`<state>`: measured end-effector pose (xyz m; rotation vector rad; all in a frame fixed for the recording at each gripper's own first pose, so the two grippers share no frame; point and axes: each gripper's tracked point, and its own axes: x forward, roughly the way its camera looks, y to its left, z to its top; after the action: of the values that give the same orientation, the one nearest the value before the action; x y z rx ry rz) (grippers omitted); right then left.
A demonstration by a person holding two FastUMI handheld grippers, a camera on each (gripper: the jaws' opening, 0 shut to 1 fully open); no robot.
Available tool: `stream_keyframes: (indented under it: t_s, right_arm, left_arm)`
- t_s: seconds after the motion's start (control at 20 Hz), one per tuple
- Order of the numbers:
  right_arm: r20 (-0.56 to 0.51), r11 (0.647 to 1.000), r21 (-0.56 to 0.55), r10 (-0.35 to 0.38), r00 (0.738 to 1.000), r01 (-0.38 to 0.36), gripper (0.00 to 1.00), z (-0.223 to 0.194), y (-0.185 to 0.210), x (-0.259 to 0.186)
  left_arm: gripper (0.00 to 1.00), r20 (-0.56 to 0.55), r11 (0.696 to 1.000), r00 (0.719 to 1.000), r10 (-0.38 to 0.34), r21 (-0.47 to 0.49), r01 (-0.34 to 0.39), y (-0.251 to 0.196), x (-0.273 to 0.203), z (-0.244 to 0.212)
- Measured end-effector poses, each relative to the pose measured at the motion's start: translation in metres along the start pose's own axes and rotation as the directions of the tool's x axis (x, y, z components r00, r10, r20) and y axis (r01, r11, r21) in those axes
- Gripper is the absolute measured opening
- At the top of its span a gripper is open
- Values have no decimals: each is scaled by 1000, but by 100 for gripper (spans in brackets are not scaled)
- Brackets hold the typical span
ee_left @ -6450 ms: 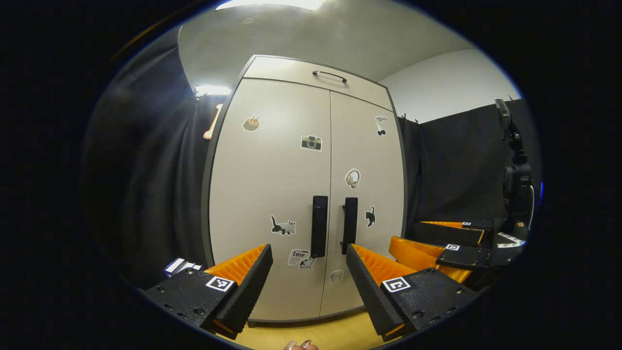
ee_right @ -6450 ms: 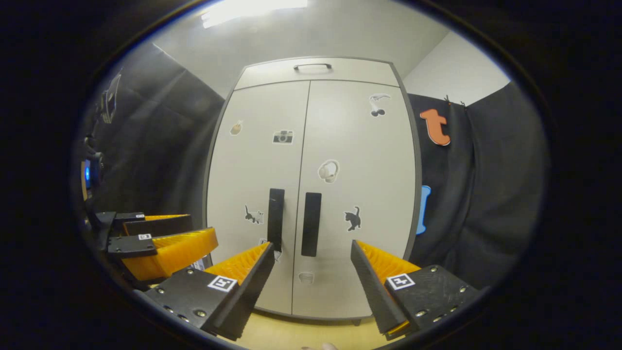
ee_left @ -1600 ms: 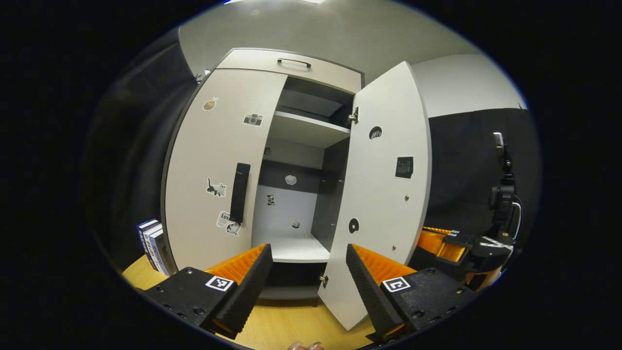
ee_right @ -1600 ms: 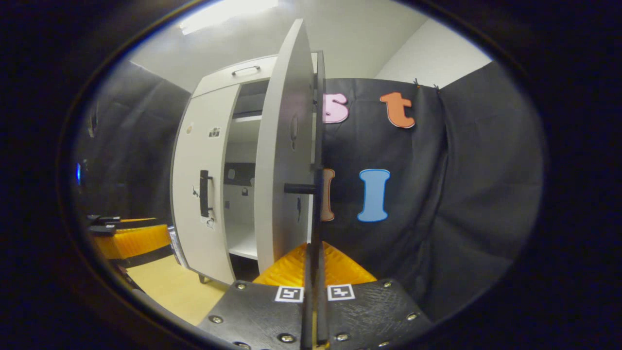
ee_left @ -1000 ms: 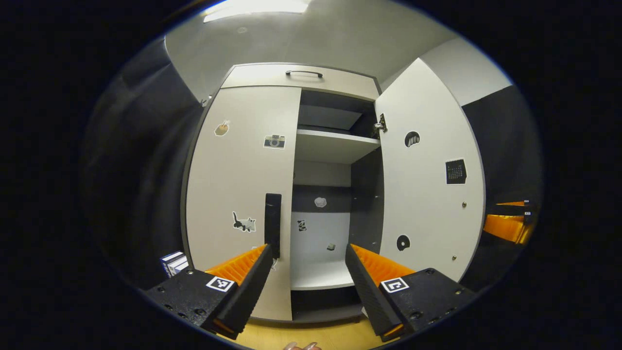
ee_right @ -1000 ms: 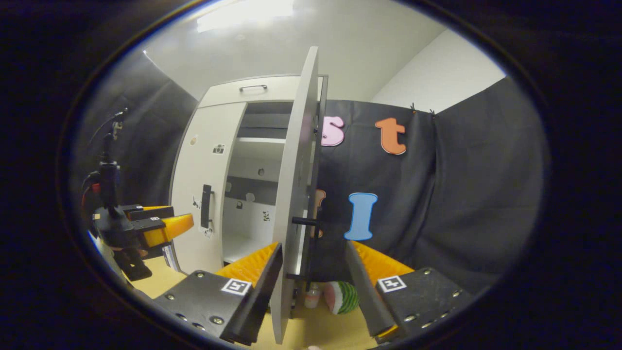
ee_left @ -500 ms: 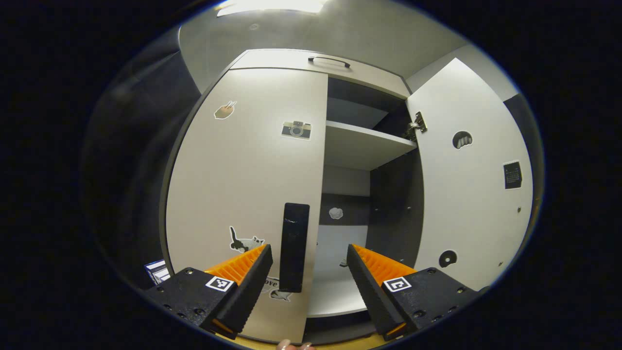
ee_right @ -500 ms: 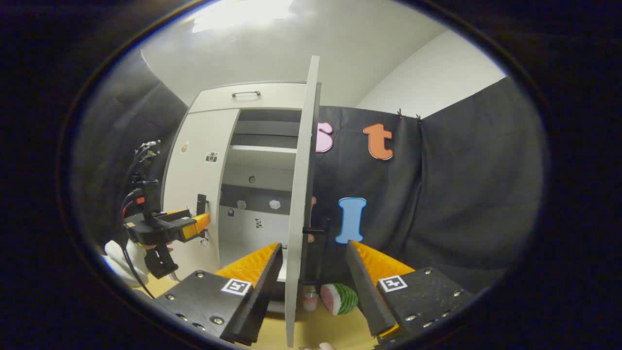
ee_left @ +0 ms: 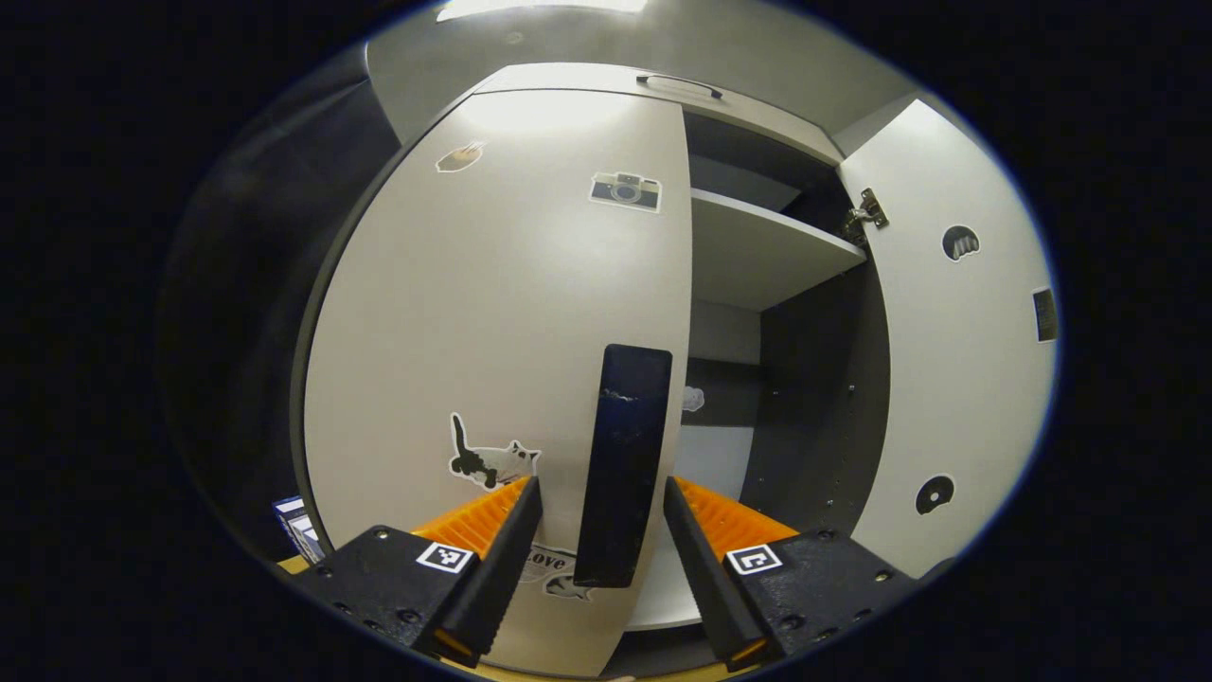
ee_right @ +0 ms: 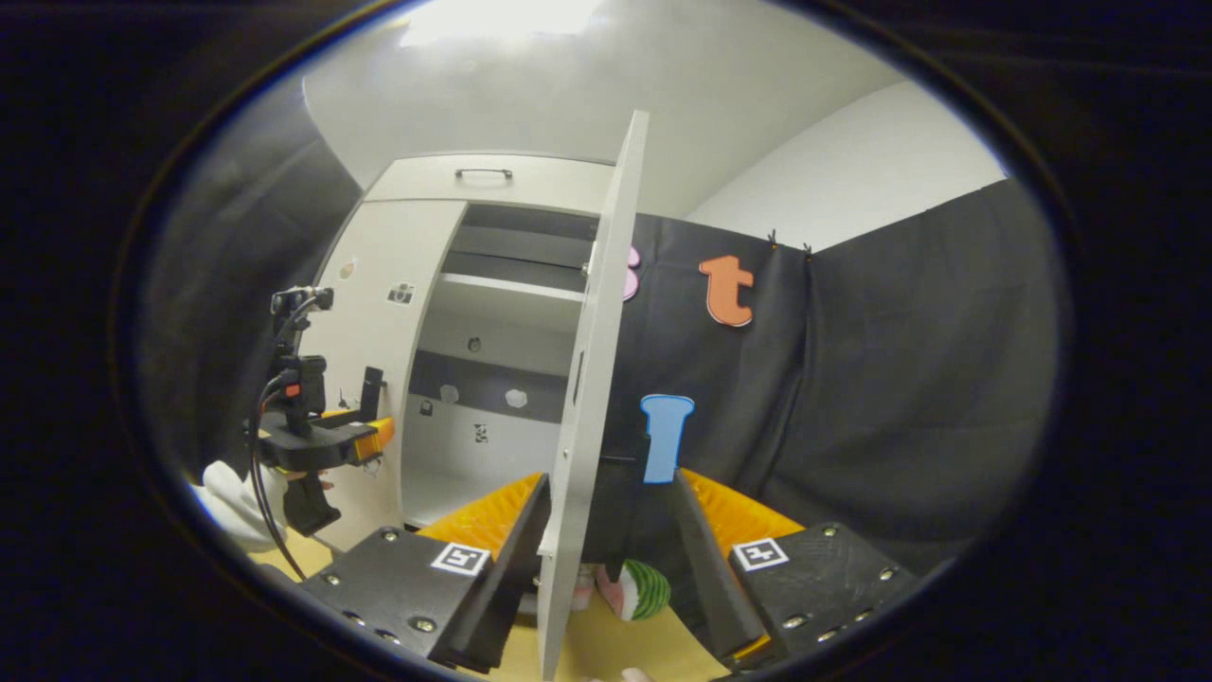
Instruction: Open the right door of the double-door shoe cabinet with the right hand, and open the left door with the left hand.
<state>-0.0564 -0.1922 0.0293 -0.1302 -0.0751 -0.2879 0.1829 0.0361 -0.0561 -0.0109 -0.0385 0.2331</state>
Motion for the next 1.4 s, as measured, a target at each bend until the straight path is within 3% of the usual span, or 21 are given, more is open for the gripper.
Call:
stream_keyframes:
  t_s: [0.1,0.15,0.25,0.4,0.75,1.1,1.2,1.25,1.4]
  right_arm:
    - [-2,1000,0,1,1000,-1,78,-2,0,2]
    - [-3,1000,-3,3,1000,-3,78,-3,1,3]
    - [-8,1000,-11,7,1000,-8,78,-5,3,4]
    - [-10,1000,-16,9,1000,-9,78,-7,3,4]
    - [-2,1000,-10,30,1000,-30,78,-4,0,2]
    - [20,994,-2,113,993,-113,75,-4,1,10]
    - [26,990,-2,144,989,-144,78,-5,1,15]
    - [27,987,-2,162,986,-162,75,-5,2,15]
    - [28,976,-12,220,975,-219,78,-6,2,18]
  left_arm:
    - [68,-3,1000,1000,-9,22,9,-3,1,0]
    - [54,-5,1000,1000,-24,17,24,-7,1,-1]
    - [36,-7,999,1000,-14,42,15,-6,2,-2]
    - [34,-16,998,1000,-17,64,18,-6,2,-2]
    - [17,-32,996,998,-53,69,56,-7,-2,-2]
    - [16,-59,994,994,-87,56,91,-5,-32,4]
    - [16,-68,993,993,-95,68,100,0,-46,6]
    - [16,-73,993,993,-91,67,96,2,-50,7]
    - [16,-77,996,995,-59,69,65,11,-76,13]
